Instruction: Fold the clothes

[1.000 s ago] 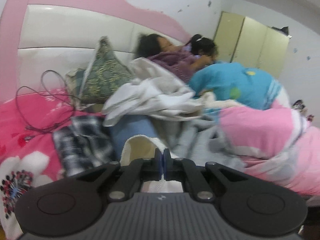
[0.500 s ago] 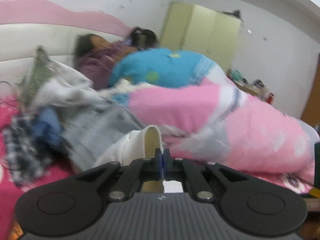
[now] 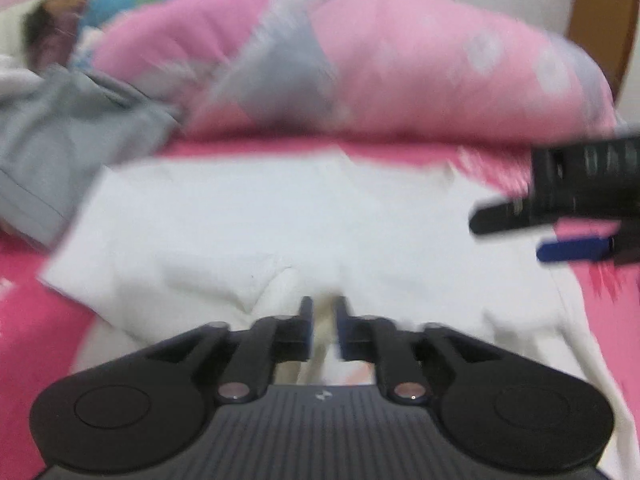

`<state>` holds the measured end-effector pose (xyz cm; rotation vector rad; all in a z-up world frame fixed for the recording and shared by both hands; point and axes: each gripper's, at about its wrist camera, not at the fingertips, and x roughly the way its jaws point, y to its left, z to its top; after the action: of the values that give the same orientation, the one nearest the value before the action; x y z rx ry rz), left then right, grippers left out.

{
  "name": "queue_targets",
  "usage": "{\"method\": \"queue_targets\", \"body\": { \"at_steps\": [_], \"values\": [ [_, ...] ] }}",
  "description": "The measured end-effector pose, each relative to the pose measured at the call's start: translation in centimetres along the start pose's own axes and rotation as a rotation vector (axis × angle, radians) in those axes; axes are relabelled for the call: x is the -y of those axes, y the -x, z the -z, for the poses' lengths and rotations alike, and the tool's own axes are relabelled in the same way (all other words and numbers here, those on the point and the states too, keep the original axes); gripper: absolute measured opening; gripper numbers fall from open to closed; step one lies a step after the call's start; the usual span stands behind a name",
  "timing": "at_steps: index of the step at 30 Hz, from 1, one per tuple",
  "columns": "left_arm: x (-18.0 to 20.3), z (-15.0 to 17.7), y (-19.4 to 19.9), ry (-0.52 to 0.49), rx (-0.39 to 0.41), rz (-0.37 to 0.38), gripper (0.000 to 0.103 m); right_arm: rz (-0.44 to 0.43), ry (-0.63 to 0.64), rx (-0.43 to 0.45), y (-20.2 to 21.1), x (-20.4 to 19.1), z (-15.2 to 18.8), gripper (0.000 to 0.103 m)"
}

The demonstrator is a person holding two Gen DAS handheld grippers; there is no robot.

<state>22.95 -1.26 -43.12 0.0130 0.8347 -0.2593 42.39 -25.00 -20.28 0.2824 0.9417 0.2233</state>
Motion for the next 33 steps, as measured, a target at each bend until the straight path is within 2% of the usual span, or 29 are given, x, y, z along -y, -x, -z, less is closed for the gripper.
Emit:
{"method": "queue_targets", "body": {
  "at_steps": [1,2,5,8,11,15,18,25,33],
  "values": [
    [0.3,0.4,-0.1,0.007,-0.02,0.016,0.046,-0.002,-0.014,-0.008,-0.1,0.6,0.1,0.077],
    [0.4,0.6,0.1,0.024,-0.025,0.031,0.055,-0.007,-0.028,-0.016,-0.2,1.1,0.2,0.077],
    [0.6,1.3,1.2,0.04,0.0,0.049,0.056,-0.019,-0.072,-0.041,-0.6,2.7,0.6,0.077],
    [0.0,1.6,1.8,0.032,0.003,0.031,0.056,-0.07,-0.142,-0.084,-1.5,3.6,0.6,0.077],
    [-0.9,1.9,2.0,0.027,-0.009,0.0,0.054,-0.155,-0.205,-0.139,-2.8,3.5,0.8,0.077],
    [-2.6,1.9,0.9,0.018,-0.082,-0.068,0.047,-0.271,-0.27,-0.239,-5.3,2.1,1.5,0.077],
    [-3.8,2.8,1.1,0.013,-0.114,-0.097,0.044,-0.321,-0.316,-0.31,-7.4,1.0,2.3,0.071],
    [-6.0,3.0,1.1,-0.01,-0.126,-0.107,0.043,-0.281,-0.355,-0.358,-10.1,-1.3,3.6,0.055],
    [-8.0,2.6,0.2,-0.018,-0.13,-0.08,0.043,-0.237,-0.36,-0.349,-11.4,-3.1,4.5,0.053]
  ]
}}
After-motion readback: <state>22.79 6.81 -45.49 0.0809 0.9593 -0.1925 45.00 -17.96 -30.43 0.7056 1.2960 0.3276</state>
